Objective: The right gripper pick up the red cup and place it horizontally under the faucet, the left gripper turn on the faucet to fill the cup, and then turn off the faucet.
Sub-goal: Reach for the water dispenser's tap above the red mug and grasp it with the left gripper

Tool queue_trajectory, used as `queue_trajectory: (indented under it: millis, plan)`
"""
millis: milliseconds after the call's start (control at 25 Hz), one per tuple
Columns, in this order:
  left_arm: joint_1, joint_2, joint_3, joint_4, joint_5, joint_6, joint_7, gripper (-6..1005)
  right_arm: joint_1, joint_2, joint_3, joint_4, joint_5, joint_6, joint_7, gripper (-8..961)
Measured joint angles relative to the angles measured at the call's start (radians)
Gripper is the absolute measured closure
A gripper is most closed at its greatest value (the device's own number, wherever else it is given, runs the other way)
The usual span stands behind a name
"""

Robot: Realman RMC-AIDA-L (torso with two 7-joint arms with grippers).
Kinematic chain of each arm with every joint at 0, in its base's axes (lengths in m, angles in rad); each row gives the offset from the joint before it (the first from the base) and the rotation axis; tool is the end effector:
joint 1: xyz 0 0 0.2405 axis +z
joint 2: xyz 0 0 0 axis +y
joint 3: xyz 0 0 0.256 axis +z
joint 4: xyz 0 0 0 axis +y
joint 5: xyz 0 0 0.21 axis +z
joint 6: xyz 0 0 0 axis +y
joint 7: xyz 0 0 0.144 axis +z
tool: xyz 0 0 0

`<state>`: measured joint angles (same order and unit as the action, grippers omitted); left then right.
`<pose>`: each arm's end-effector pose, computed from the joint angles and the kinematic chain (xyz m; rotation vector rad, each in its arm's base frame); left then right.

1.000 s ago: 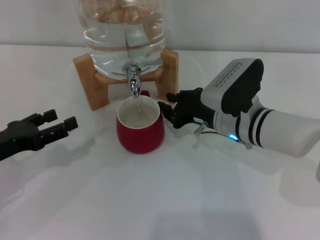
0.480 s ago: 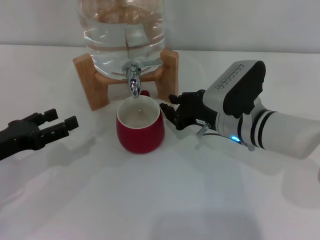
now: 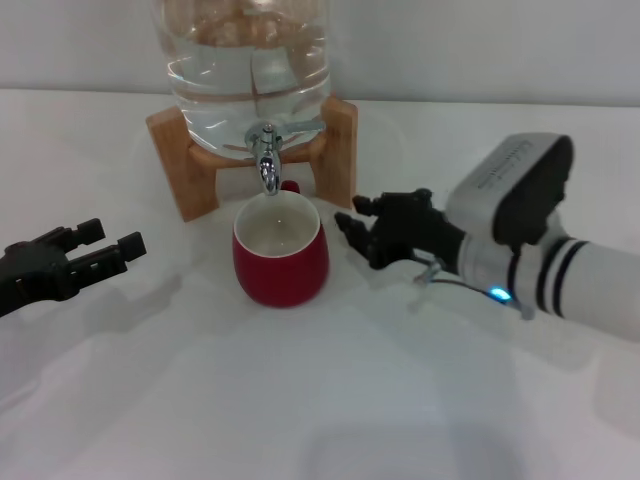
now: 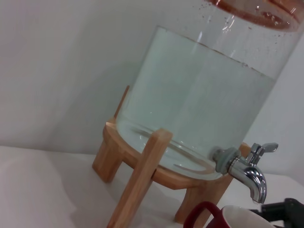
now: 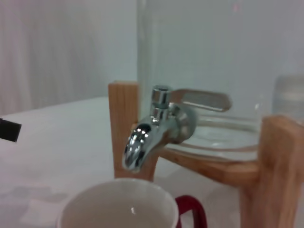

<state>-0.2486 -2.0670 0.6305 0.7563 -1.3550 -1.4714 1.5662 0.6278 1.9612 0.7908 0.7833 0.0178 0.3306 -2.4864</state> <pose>-0.3393 0.2828 0.0518 -2.2246 -1.0578 -0.8209 0.1744 0.3710 -0.1176 -2.4351 0.4740 0.5023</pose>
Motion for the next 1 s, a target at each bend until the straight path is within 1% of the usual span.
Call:
queue_trajectory:
  millis: [80, 120, 240, 360, 400, 440, 480, 600, 680, 760, 840, 960, 1000]
  plan:
    - [0.0, 0.001, 0.0, 0.0, 0.0, -0.001, 0.0, 112, -0.037, -0.033, 0.001, 0.06, -0.009, 0.002, 0.013, 656]
    - [-0.001, 0.001, 0.0, 0.0, 0.0, -0.001, 0.0, 112, -0.062, -0.057, 0.001, 0.101, -0.013, 0.004, 0.017, 655]
    - [-0.001, 0.003, 0.0, 0.0, 0.001, -0.002, 0.0, 112, -0.125, -0.105, 0.01, 0.199, -0.035, 0.007, 0.019, 653]
    - [0.0, 0.005, 0.0, 0.0, 0.001, -0.004, 0.0, 112, -0.206, -0.138, 0.046, 0.274, -0.069, 0.008, 0.021, 651]
    - [0.0, 0.007, 0.0, 0.0, 0.001, -0.005, 0.0, 112, -0.242, -0.15, 0.062, 0.305, -0.095, 0.01, 0.022, 650]
    - [0.0, 0.009, 0.0, 0.0, 0.001, -0.006, 0.0, 112, -0.264, -0.158, 0.071, 0.321, -0.112, 0.014, 0.023, 649]
    - [0.0, 0.009, 0.0, 0.0, 0.001, -0.006, 0.0, 112, -0.299, -0.172, 0.086, 0.346, -0.14, 0.027, 0.026, 649]
    - [0.0, 0.011, 0.0, 0.0, 0.001, -0.007, 0.0, 112, -0.363, -0.197, 0.125, 0.36, -0.215, 0.109, 0.082, 642]
    - [-0.002, 0.012, 0.0, 0.0, 0.001, -0.008, 0.0, 112, -0.408, -0.204, 0.169, 0.349, -0.278, 0.196, 0.139, 633]
    - [-0.005, 0.013, 0.0, 0.0, 0.001, -0.008, 0.0, 112, -0.453, -0.195, 0.218, 0.34, -0.325, 0.248, 0.169, 623]
    - [-0.006, 0.013, 0.0, 0.0, 0.001, -0.008, 0.0, 112, -0.497, -0.173, 0.274, 0.338, -0.376, 0.282, 0.187, 594]
    - [-0.006, 0.014, 0.0, 0.0, 0.001, -0.007, 0.0, 112, -0.532, -0.14, 0.339, 0.337, -0.469, 0.318, 0.228, 523]
    - [-0.006, 0.014, 0.0, 0.0, 0.001, -0.007, 0.0, 112, -0.533, -0.138, 0.343, 0.336, -0.474, 0.319, 0.231, 499]
